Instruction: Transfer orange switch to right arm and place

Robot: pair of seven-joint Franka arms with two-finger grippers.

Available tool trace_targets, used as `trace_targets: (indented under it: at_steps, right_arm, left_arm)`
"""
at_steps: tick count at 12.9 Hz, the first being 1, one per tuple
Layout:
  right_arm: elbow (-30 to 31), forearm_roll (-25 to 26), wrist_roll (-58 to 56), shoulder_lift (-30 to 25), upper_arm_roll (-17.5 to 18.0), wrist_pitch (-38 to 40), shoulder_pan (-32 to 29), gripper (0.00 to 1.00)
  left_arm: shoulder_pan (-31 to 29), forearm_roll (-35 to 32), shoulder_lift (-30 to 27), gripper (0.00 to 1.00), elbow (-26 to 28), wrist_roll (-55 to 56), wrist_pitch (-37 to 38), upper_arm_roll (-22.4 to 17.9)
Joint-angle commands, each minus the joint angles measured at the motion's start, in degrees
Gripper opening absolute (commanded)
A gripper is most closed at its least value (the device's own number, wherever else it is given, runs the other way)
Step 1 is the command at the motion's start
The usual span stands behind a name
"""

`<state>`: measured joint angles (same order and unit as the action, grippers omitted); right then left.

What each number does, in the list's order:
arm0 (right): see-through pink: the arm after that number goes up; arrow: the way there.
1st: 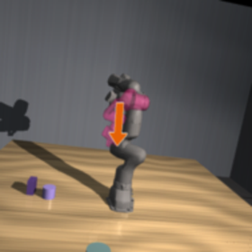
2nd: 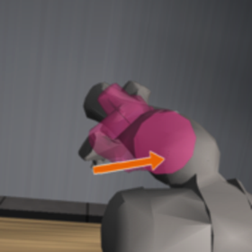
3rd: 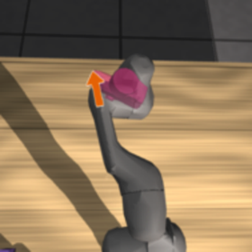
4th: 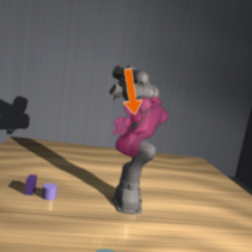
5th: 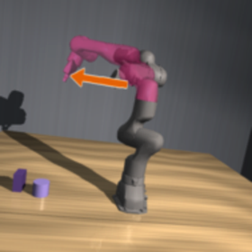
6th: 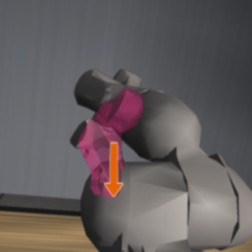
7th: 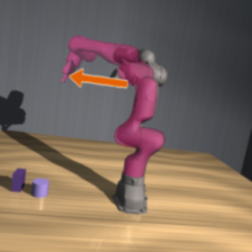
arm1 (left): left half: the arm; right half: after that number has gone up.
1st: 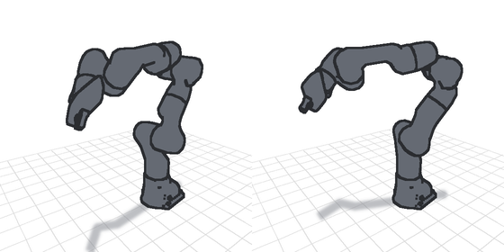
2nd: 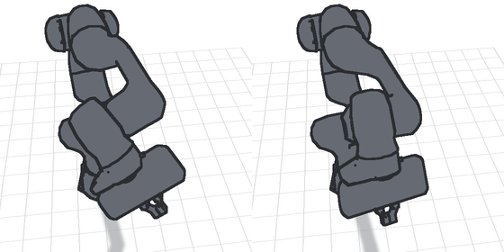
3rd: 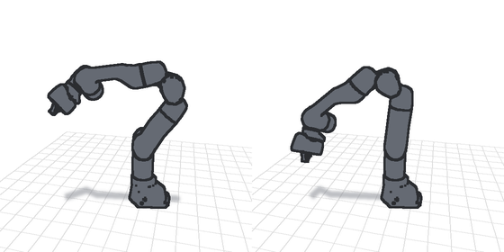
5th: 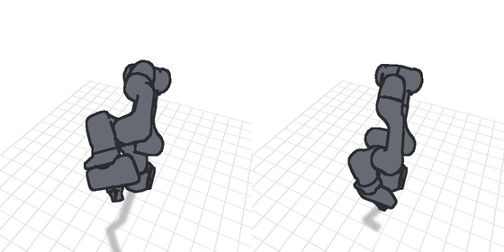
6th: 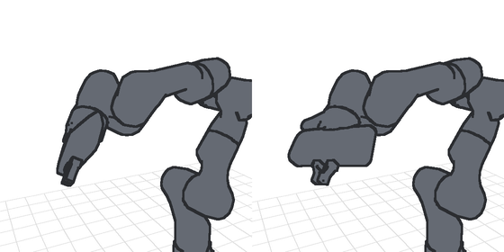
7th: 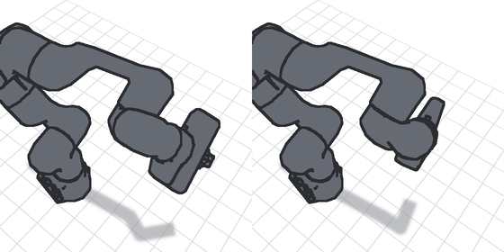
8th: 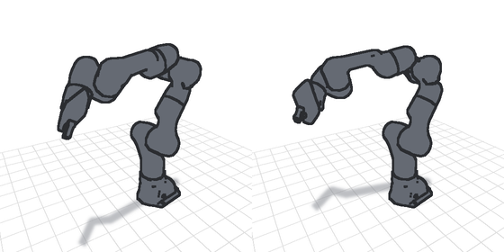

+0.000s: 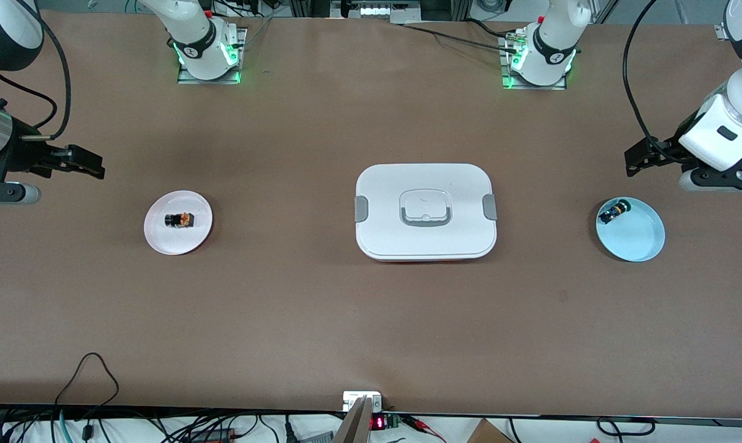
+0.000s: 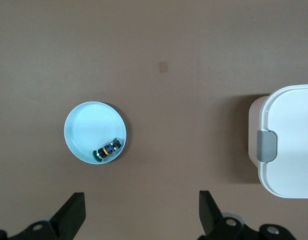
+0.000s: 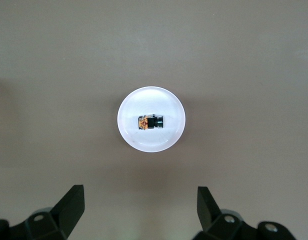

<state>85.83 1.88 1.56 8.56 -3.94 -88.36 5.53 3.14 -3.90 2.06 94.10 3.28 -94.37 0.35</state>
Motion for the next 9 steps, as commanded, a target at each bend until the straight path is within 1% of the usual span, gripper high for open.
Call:
trace_targets:
  at_steps: [1, 2, 4, 6, 9]
  right_arm:
    - [9.4, 0.8, -1.1, -5.6, -1.0, -5.6, 0.4, 1.0]
    - [11.8, 0.7, -1.0, -7.5, -1.1, -7.2, 0.3, 1.0]
    - [12.1, 0.1, -0.9, -9.2, -1.0, -6.0, 0.3, 1.0]
    - [10.5, -0.5, -1.8, -9.0, -1.1, -3.7, 0.2, 1.0]
    - [10.2, -1.5, -2.8, -8.4, -1.1, -1.1, -0.1, 1.0]
  left_arm:
    - [0.1, 0.3, 0.0, 1.0, -0.9, 0.4, 0.6, 0.0]
    - [0.0, 0.4, 0.0, 1.0, -0.9, 0.4, 0.6, 0.0]
    - [0.0, 0.4, 0.0, 1.0, -0.9, 0.5, 0.6, 0.0]
    - [-0.2, 0.6, 0.0, 1.0, -0.9, 0.4, 0.6, 0.0]
    - [-0.2, 0.4, 0.0, 1.0, -0.9, 0.4, 0.6, -0.1]
